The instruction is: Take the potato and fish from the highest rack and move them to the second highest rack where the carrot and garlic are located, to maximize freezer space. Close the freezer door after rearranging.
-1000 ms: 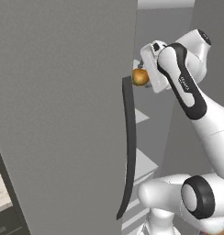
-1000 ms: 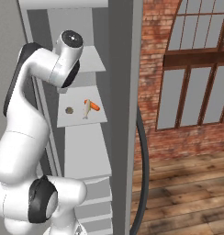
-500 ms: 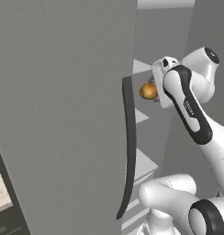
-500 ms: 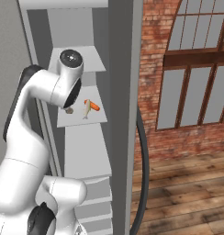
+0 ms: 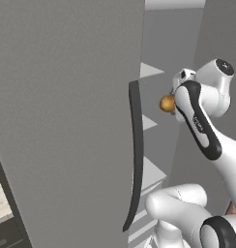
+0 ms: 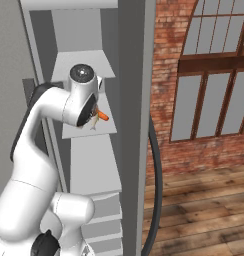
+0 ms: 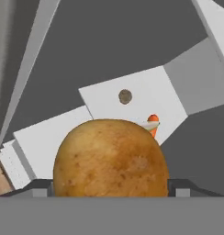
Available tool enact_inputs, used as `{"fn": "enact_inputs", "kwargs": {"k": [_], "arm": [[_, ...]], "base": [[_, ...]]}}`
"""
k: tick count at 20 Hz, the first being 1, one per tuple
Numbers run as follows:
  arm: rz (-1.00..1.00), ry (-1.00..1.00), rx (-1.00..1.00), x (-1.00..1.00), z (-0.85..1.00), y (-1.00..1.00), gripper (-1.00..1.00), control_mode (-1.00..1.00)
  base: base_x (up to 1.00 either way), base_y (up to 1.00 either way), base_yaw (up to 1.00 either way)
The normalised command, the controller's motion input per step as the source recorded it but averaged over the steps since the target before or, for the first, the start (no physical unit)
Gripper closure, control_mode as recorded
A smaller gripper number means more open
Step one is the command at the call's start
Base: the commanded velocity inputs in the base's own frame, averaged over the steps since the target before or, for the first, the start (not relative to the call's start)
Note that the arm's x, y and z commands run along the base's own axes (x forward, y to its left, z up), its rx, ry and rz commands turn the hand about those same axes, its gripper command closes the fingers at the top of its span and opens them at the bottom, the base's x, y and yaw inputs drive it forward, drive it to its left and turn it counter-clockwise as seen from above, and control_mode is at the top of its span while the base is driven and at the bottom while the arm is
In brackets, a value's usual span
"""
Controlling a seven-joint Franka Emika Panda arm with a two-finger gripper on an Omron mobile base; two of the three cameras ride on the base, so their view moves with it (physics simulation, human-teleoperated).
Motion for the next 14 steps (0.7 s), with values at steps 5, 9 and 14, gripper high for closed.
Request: {"fn": "enact_inputs", "kwargs": {"k": [5,9,14], "arm": [[-0.14,0.05,-0.01,0.17,-0.37,0.11,1.0,-1.0],[-0.03,0.03,-0.01,0.35,-0.44,0.29,1.0,-1.0],[0.0,0.0,0.06,0.4,-0.39,0.01,1.0,-1.0]], "base": [[0.0,0.0,0.0],[0.0,0.0,0.0],[0.0,0.0,0.0]]}}
